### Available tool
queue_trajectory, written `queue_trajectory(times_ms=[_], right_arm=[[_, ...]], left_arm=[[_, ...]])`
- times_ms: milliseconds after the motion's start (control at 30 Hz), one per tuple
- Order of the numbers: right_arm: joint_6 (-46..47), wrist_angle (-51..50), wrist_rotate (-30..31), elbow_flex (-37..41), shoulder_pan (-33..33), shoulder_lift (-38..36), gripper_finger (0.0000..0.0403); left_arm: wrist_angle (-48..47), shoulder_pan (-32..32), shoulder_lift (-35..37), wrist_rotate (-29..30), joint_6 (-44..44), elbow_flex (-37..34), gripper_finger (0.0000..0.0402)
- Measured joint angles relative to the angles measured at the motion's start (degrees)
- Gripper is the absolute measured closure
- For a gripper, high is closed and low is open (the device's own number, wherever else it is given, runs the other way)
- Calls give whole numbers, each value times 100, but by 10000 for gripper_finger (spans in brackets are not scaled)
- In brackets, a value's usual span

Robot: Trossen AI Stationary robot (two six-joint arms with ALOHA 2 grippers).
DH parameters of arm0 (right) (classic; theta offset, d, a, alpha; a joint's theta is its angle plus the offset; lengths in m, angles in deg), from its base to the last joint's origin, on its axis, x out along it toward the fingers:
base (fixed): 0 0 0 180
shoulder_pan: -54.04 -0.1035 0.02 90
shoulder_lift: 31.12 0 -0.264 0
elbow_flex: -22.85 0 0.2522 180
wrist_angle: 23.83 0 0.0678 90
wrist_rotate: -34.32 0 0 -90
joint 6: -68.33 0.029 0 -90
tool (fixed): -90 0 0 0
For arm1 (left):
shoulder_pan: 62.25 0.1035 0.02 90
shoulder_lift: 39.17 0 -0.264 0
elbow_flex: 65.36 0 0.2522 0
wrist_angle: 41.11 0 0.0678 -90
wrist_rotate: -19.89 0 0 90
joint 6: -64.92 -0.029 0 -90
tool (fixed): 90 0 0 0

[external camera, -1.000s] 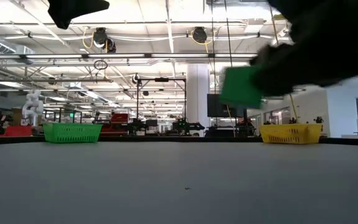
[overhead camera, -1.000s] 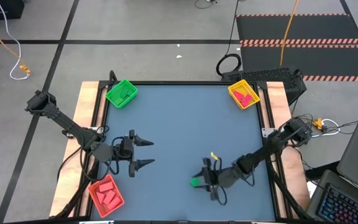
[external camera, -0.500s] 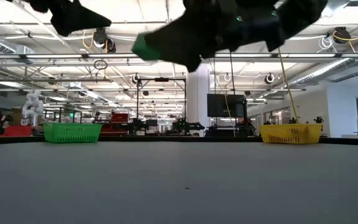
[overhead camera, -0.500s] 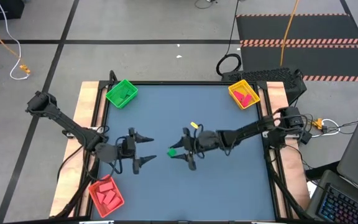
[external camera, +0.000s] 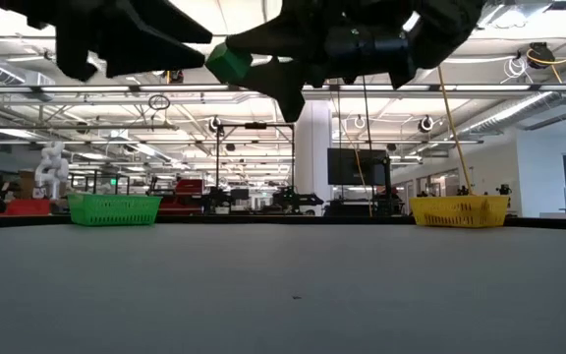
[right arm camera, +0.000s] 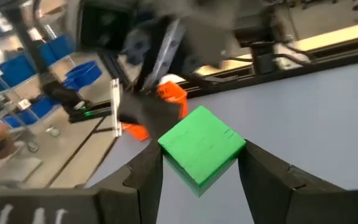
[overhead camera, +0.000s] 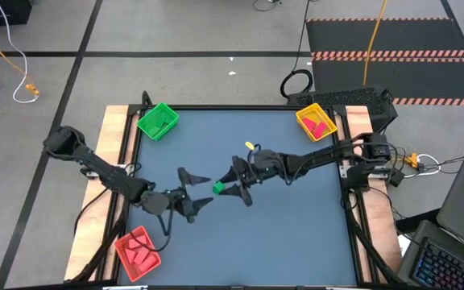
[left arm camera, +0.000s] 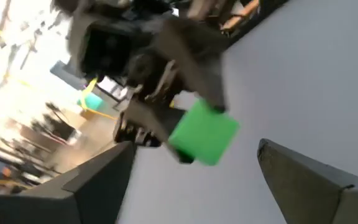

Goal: Sort & place blocks by color
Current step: Put the green block into the green bin

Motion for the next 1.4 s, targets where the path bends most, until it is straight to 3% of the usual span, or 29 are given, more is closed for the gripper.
queue_trajectory(times_ms=[233, 567, 700, 900, 1000, 1067, 1400], right_arm=[[305, 82, -321, 0, 307, -3, 236], [305, -46, -519, 0, 352, -4, 236], [301, -74, -533, 0, 403, -4, 236], [366, -71, -540, 0, 440, -7, 236], [438, -78, -579, 0, 439, -7, 236], [513, -16, -591, 2, 437, -4, 235], [332, -185, -458, 197, 683, -4, 91]], left_arm=[[452, 293, -431, -12, -989, 51, 55], [1041, 774, -668, -166, -1539, 59, 62], [1028, 869, -665, -382, -1483, 57, 106], [971, 845, -668, -779, -1252, 57, 205], [967, 773, -668, -763, -1283, 54, 250], [959, 734, -668, -643, -1300, 52, 261], [1409, 623, -489, 924, -1194, 59, 264]])
